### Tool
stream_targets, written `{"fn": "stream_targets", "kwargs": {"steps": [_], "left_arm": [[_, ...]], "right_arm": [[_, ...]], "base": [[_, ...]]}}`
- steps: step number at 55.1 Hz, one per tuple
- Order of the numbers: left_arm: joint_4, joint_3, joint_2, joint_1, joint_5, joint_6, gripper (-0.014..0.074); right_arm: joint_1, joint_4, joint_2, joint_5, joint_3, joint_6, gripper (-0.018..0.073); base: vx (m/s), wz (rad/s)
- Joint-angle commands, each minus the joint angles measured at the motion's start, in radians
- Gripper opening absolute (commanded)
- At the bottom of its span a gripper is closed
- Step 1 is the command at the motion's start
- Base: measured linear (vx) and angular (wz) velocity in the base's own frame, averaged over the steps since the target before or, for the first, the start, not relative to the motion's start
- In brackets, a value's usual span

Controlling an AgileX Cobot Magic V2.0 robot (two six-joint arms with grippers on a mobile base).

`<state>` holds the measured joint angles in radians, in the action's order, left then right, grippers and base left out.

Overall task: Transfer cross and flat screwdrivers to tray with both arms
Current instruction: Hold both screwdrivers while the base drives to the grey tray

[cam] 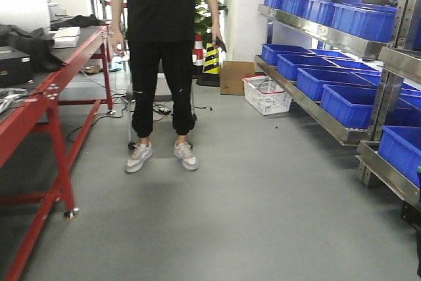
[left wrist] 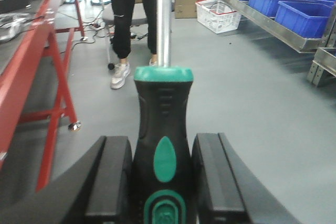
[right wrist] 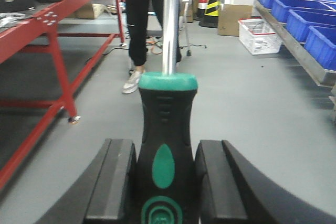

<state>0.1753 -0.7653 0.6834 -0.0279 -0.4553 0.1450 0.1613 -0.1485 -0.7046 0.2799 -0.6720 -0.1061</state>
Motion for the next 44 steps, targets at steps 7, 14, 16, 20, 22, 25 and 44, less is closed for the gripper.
{"fn": "stream_targets", "kwargs": {"steps": [7,14,16,20,22,25,44], "left_arm": [[0.014,-0.027,-0.001,-0.004,0.092,-0.001,0.0000],[0.014,-0.027,-0.001,-0.004,0.092,-0.001,0.0000],[0.014,-0.027,-0.001,-0.004,0.092,-0.001,0.0000],[0.014,-0.027,-0.001,-0.004,0.092,-0.001,0.0000],[0.014,-0.027,-0.001,-0.004,0.092,-0.001,0.0000],[0.014,-0.027,-0.001,-0.004,0.092,-0.001,0.0000],[0.014,-0.027,-0.001,-0.004,0.092,-0.001,0.0000]], "right_arm": [[-0.003,0.001,0.005,-0.099,-0.035,-0.006,-0.0008],[-0.003,0.001,0.005,-0.099,-0.035,-0.006,-0.0008],[-0.003,0.001,0.005,-0.099,-0.035,-0.006,-0.0008],[-0.003,0.001,0.005,-0.099,-0.035,-0.006,-0.0008],[-0.003,0.001,0.005,-0.099,-0.035,-0.006,-0.0008],[-0.003,0.001,0.005,-0.099,-0.035,-0.006,-0.0008],[-0.003,0.001,0.005,-0.099,-0.035,-0.006,-0.0008]], "base": [[0.56,-0.21],[0.54,-0.30],[0.53,-0.39],[0.52,-0.43],[0.51,-0.47],[0.51,-0.50],[0.49,-0.60]]}}
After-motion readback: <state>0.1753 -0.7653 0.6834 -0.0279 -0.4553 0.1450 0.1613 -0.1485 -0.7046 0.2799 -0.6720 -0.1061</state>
